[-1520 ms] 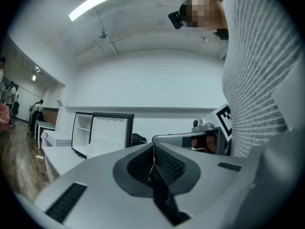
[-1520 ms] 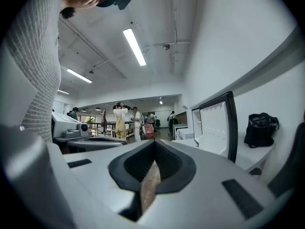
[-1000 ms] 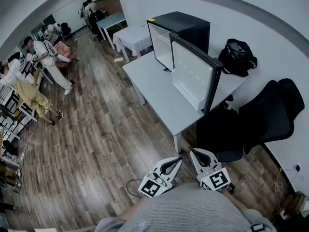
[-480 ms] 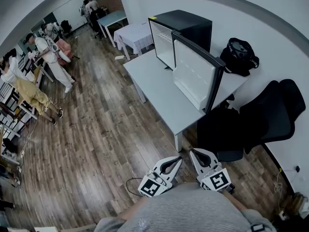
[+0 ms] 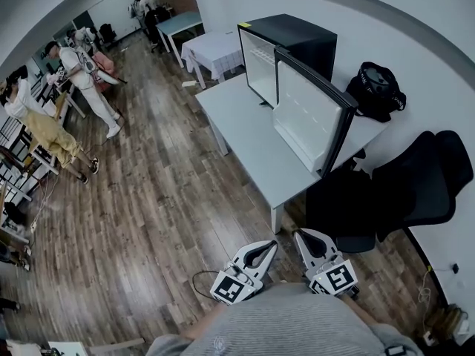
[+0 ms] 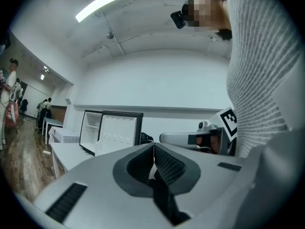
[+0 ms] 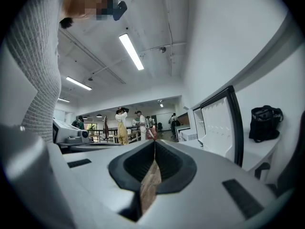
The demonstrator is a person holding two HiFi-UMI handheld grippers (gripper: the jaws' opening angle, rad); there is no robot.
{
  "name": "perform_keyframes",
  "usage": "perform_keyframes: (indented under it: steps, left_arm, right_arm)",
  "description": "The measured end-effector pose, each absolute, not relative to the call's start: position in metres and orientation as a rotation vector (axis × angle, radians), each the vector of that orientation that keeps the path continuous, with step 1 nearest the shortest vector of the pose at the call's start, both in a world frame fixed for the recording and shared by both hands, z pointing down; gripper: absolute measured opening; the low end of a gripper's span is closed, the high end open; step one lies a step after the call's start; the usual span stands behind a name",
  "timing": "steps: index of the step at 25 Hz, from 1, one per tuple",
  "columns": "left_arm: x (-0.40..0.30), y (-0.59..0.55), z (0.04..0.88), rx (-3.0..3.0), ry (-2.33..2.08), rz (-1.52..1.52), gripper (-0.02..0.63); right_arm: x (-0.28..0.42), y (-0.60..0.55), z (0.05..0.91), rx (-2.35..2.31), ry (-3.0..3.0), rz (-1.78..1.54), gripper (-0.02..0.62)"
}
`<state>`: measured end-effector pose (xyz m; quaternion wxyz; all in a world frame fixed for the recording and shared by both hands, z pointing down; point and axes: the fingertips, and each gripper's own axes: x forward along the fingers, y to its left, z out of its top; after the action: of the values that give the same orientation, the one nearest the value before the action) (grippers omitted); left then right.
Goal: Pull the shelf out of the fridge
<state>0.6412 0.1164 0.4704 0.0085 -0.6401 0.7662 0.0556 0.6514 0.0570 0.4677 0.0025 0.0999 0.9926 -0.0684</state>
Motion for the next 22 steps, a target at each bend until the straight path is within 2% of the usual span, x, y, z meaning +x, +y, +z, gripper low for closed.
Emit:
perform_keyframes:
  steps: [10,22]
  left_arm:
    - [0.585,0.154,0.457,-1.795,2.517,0.214,0.011]
    - [0.453,0.25,0.441,-1.521,2.662,0.215,0.011]
  right_arm:
    - [0.598,0.07,0.453,0.4,3.085,-0.111,0.014]
    - [0.464,0.129,0.437,0.465,3.044,-0.102,0.014]
